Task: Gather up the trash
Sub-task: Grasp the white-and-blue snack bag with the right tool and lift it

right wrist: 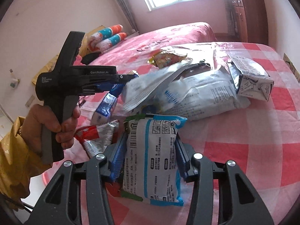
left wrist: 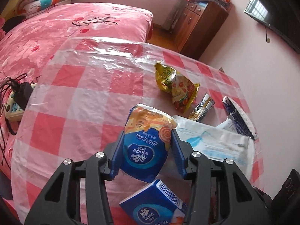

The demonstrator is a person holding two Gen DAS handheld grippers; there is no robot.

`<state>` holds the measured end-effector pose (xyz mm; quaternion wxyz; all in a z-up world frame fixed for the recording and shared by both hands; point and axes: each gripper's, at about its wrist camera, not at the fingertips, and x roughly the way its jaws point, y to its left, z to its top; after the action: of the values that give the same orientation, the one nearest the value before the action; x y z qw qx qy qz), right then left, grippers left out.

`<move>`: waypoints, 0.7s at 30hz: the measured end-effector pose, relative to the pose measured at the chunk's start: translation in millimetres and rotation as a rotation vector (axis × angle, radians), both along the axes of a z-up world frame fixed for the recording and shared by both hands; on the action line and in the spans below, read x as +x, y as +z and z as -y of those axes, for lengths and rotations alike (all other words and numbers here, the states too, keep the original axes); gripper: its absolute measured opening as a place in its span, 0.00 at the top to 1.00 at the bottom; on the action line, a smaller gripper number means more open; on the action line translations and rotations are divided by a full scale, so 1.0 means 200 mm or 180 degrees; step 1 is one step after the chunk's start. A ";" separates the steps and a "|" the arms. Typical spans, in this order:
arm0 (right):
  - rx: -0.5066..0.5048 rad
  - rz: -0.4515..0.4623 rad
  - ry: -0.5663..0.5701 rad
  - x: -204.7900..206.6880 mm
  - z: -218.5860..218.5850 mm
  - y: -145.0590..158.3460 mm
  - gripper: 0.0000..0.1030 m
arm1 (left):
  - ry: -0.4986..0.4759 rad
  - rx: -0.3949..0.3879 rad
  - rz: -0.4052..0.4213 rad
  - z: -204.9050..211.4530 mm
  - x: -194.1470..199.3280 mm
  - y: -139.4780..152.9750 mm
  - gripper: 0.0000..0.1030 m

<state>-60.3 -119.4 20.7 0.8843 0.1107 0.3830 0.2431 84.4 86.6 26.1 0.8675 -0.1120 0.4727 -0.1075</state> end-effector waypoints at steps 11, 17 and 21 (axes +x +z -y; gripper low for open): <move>0.0255 0.0203 0.0030 -0.07 0.06 0.06 0.55 | 0.0143 -0.0109 0.0178 -0.13 -0.16 0.13 0.53; 0.0329 0.0222 -0.0047 -0.10 0.10 0.07 0.56 | 0.0136 -0.0144 0.0212 -0.17 -0.27 0.16 0.53; 0.0396 0.0239 -0.0083 -0.10 0.12 0.07 0.56 | 0.0142 -0.0215 0.0252 -0.20 -0.35 0.19 0.53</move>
<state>-80.3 -143.4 34.0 0.8925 0.1611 0.3323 0.2588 14.4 126.4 63.3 0.8834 -0.1473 0.4314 -0.1084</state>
